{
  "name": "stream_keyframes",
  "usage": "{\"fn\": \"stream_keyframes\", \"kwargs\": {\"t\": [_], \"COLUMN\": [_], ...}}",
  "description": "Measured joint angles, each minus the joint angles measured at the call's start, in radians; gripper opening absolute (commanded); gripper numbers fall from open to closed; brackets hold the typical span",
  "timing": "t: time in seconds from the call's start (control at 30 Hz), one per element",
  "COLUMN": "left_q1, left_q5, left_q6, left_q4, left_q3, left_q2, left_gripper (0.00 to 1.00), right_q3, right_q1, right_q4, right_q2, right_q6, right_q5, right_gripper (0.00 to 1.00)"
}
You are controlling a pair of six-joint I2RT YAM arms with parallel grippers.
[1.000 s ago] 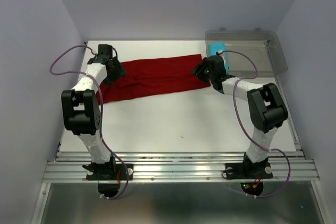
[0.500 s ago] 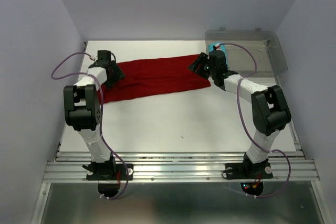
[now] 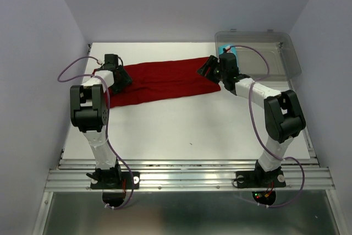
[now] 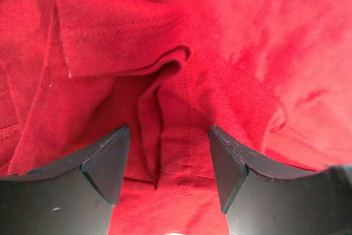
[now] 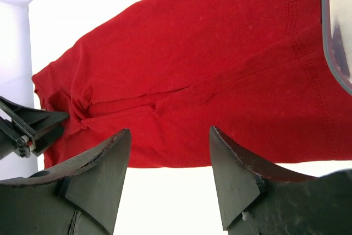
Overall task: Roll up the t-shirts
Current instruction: Fold the T-shirt at the center of the board.
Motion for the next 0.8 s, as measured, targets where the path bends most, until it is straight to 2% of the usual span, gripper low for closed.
{"fn": "stream_keyframes", "kwargs": {"t": [0.3,0.8], "left_q1": [0.000,0.002], "left_q5": [0.051,0.136], "left_q6": [0.000,-0.019], "left_q4": [0.035,0.079], "left_q3": [0.008,0.052], "left_q2": [0.000,0.033], "left_gripper": [0.63,0.62], "right_q3": [0.000,0.000], "right_q1": [0.000,0.000], "right_q4": [-0.003,-0.019], "right_q2": [-0.017,-0.017], "right_q6": [-0.003,-0.004], "right_q5": [0.000,0.000], "right_gripper": [0.65,0.65]}}
